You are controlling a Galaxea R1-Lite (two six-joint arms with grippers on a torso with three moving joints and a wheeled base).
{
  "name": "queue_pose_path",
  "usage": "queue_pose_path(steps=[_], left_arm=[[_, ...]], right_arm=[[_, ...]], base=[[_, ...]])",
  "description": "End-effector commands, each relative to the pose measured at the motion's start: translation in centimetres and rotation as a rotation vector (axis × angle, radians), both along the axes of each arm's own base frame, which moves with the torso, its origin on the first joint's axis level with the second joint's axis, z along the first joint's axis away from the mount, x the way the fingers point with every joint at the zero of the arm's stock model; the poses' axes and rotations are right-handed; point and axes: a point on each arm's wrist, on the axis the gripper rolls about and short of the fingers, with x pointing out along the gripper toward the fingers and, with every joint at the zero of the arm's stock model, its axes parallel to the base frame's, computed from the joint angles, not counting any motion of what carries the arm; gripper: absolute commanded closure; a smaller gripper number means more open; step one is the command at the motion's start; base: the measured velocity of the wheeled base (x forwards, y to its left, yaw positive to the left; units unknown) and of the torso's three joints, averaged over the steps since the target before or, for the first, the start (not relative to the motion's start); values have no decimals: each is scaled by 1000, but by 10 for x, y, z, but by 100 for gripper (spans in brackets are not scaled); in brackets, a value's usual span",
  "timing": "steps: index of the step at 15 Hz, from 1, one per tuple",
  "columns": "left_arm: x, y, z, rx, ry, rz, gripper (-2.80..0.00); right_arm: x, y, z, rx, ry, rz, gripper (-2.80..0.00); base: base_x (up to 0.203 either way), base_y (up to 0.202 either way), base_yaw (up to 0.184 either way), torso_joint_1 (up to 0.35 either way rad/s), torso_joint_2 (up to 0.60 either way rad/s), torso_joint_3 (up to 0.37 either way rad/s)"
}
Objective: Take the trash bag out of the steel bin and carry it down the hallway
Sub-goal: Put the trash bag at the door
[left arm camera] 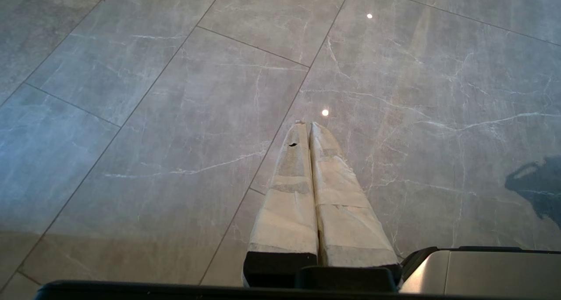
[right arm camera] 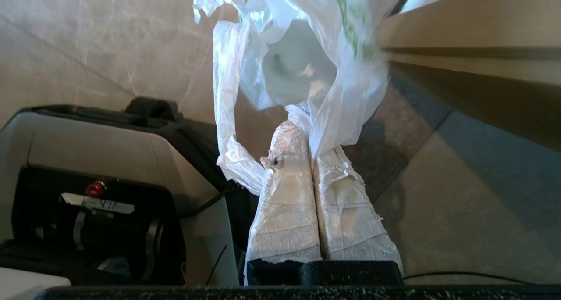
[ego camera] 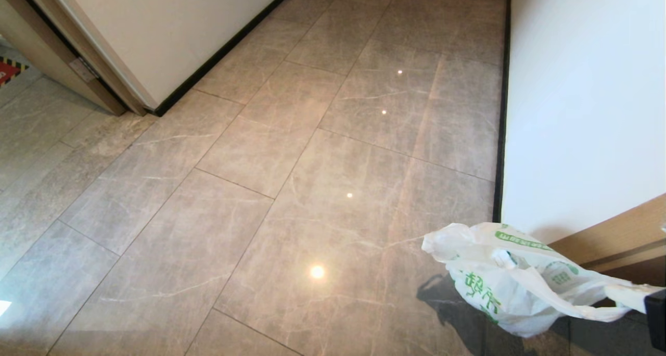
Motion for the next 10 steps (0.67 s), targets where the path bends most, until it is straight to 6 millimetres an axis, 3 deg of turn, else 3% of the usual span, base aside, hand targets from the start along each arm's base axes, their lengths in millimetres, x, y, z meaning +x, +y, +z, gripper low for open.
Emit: queue_pose_path(steps=[1, 6, 10], left_arm=[[0, 0, 0, 0, 0, 0, 0], [0, 0, 0, 0, 0, 0, 0], [0, 0, 0, 0, 0, 0, 0]], right_arm=[[36, 4, -23, -11, 150, 17, 0], [115, 16, -60, -27, 107, 56, 0], [153, 21, -103, -39, 164, 67, 0]], base=[[0, 0, 0, 0, 0, 0], [0, 0, 0, 0, 0, 0], [0, 0, 0, 0, 0, 0]])
